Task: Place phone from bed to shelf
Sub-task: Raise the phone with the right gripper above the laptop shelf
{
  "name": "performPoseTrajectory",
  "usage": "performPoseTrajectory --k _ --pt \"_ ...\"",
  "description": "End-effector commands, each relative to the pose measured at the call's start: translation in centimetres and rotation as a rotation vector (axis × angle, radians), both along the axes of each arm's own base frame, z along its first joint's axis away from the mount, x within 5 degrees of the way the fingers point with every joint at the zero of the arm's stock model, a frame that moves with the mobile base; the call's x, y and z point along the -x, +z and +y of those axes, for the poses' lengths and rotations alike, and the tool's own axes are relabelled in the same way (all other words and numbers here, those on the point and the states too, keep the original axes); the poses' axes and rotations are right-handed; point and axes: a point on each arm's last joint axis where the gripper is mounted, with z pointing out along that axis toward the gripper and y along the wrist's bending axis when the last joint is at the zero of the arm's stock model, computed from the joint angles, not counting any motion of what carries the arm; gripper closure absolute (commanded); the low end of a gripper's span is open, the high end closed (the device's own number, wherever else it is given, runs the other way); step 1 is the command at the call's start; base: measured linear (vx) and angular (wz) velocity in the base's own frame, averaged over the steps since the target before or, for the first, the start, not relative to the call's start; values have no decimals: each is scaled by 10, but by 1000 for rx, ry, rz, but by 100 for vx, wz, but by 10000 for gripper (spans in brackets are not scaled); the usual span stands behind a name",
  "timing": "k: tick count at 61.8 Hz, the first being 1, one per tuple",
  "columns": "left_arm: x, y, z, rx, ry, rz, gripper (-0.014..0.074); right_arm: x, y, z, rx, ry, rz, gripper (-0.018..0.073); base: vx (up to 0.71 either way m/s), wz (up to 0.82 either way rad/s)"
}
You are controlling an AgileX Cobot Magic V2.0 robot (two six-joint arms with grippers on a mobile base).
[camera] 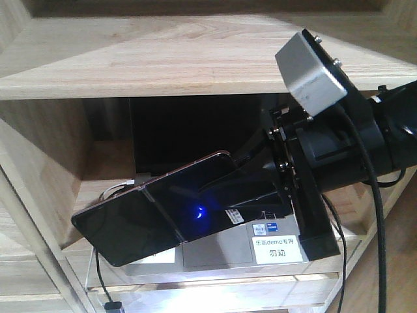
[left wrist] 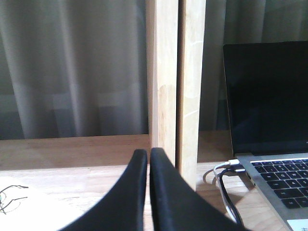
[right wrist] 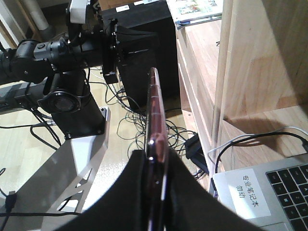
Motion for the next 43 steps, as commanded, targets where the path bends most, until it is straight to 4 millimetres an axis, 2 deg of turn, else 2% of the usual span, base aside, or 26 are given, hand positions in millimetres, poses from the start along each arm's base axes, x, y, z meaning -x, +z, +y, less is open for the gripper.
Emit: performPoseTrajectory --k 1,43 --pt "2 15 0 16 4 -105 595 12 20 0 -95 45 3 561 0 0" --pt "2 15 0 16 4 -105 595 9 23 1 -129 8 -8 561 0 0"
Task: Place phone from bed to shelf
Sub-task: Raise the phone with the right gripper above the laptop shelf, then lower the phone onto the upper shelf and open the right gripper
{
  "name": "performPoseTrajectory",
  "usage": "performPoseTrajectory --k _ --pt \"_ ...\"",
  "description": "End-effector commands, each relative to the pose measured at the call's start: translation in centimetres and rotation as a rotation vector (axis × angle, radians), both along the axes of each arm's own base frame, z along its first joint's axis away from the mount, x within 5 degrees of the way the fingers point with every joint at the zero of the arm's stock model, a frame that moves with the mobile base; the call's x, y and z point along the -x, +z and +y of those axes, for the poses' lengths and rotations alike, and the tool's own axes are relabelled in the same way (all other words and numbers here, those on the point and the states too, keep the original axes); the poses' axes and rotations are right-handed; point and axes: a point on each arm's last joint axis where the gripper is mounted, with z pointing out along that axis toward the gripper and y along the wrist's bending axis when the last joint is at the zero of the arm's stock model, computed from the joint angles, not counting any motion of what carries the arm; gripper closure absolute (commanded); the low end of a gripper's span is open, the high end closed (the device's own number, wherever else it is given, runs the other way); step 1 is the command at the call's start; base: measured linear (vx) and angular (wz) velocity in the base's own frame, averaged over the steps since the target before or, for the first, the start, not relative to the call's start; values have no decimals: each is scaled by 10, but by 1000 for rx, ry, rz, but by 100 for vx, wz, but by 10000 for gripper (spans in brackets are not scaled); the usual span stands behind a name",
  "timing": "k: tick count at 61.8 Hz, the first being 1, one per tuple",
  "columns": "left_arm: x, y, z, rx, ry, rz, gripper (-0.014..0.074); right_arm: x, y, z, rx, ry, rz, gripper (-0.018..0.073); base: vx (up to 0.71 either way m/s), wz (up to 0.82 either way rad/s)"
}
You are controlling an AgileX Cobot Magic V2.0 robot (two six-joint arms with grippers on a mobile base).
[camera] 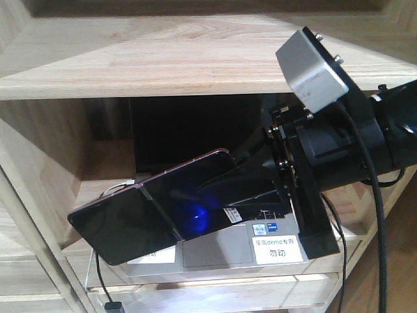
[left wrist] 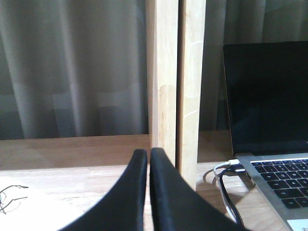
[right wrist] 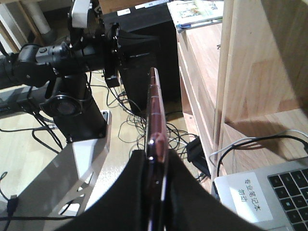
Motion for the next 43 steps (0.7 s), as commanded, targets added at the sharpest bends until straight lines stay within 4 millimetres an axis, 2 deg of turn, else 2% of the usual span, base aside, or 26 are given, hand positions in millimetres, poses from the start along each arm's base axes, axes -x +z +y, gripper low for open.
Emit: performPoseTrajectory --k 1,15,26,43 --pt "2 15 0 16 4 -105 595 8 23 1 -119 0 -16 561 0 0" --pt "2 15 0 16 4 -105 595 1 32 3 -233 -83 -5 561 0 0" --pt "2 15 0 16 4 -105 595 -3 42 3 -259 -123 -43 561 0 0" --pt "2 15 0 16 4 -105 595 -11 90 -2 -339 -258 -221 561 0 0"
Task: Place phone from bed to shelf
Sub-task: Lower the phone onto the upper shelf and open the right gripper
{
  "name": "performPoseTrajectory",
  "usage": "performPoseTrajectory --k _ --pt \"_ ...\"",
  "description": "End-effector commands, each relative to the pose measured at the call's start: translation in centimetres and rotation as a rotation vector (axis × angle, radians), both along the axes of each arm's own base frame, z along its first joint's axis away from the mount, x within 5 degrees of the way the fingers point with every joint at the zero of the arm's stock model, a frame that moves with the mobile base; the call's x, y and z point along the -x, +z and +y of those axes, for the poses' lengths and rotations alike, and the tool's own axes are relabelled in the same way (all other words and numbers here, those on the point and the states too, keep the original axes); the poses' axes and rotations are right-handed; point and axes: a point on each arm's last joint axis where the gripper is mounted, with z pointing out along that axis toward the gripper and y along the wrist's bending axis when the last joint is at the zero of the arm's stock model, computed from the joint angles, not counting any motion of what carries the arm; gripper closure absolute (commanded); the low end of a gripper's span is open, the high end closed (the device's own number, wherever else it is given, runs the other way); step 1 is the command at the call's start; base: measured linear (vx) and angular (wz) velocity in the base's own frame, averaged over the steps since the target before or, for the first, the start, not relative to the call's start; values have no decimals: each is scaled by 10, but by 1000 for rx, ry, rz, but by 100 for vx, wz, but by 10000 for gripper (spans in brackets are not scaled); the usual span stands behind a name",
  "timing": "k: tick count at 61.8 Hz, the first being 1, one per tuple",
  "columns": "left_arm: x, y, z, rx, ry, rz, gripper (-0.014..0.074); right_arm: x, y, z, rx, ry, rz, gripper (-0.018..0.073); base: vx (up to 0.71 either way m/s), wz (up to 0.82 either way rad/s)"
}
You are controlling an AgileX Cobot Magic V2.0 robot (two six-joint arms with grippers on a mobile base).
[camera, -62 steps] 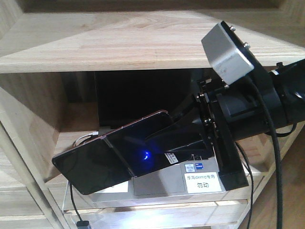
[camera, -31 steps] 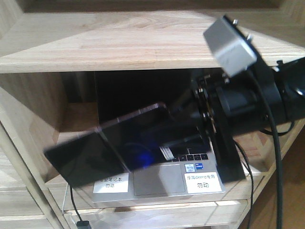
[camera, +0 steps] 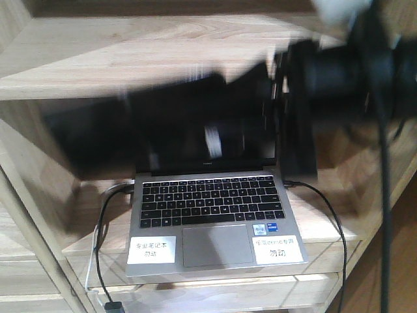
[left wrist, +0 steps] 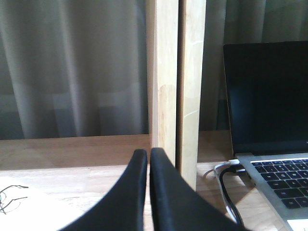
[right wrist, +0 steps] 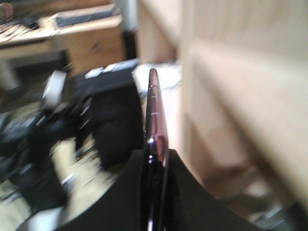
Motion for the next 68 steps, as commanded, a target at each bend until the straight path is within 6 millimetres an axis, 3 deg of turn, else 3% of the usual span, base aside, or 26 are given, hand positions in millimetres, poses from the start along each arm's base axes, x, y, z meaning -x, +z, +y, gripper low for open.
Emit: performPoseTrajectory --k 1,15,32,50,60,68 --pt "2 15 0 16 4 -105 595 2 40 -6 -141 -111 -91 561 0 0" --pt "2 15 0 16 4 -105 595 -16 63 -9 -202 -250 -177 561 0 0" --pt "2 15 0 16 4 -105 595 -63 65 10 -225 -246 -151 561 0 0" --pt "2 15 0 16 4 -105 595 -113 54 39 -271 -217 -101 561 0 0" --pt "2 15 0 16 4 -105 595 -129 40 58 -268 -187 -53 561 0 0" --pt "2 15 0 16 4 -105 595 -139 29 61 -270 -200 5 561 0 0"
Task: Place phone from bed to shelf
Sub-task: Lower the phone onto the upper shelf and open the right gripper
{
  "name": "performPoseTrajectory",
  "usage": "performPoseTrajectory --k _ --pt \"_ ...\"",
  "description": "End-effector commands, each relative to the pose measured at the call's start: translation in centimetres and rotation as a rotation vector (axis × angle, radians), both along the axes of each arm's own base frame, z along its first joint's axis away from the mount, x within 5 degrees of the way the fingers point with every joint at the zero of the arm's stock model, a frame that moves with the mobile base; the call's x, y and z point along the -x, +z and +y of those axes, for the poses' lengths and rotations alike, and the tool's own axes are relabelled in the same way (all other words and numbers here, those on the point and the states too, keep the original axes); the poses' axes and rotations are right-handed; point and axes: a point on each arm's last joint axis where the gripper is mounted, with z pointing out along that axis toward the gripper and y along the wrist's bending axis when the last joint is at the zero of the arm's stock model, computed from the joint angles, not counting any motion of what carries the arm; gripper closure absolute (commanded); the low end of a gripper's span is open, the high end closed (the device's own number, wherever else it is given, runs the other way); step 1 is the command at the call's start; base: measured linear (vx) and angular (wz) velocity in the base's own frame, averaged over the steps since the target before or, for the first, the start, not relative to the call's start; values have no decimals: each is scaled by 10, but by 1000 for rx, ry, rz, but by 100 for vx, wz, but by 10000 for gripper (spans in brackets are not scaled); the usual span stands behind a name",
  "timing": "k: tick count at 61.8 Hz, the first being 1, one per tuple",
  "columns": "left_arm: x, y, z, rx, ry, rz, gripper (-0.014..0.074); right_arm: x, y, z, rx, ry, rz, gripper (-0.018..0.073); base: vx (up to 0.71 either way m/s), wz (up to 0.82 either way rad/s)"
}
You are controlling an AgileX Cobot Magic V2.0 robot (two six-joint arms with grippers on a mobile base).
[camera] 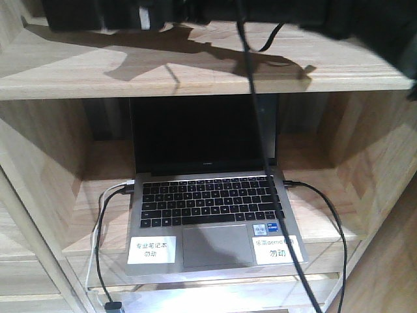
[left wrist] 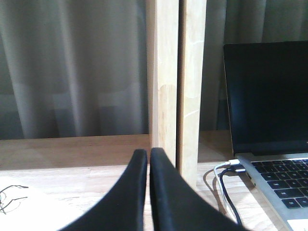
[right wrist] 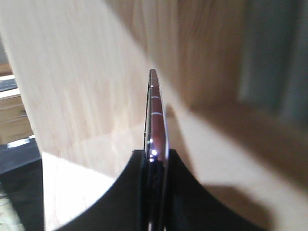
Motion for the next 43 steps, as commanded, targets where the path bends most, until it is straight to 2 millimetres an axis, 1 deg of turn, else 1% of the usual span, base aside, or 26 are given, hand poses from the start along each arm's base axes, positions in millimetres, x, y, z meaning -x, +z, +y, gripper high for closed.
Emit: performPoseTrajectory --k 1,28,34,43 --pt "2 15 0 16 4 -105 595 10 31 -6 -117 -20 -18 561 0 0" --pt "2 15 0 16 4 -105 595 -10 9 0 -109 -61 32 558 0 0" --pt "2 15 0 16 4 -105 595 -14 5 1 -105 -72 39 547 0 0" --pt "2 15 0 16 4 -105 595 -16 4 1 -103 -82 36 514 0 0"
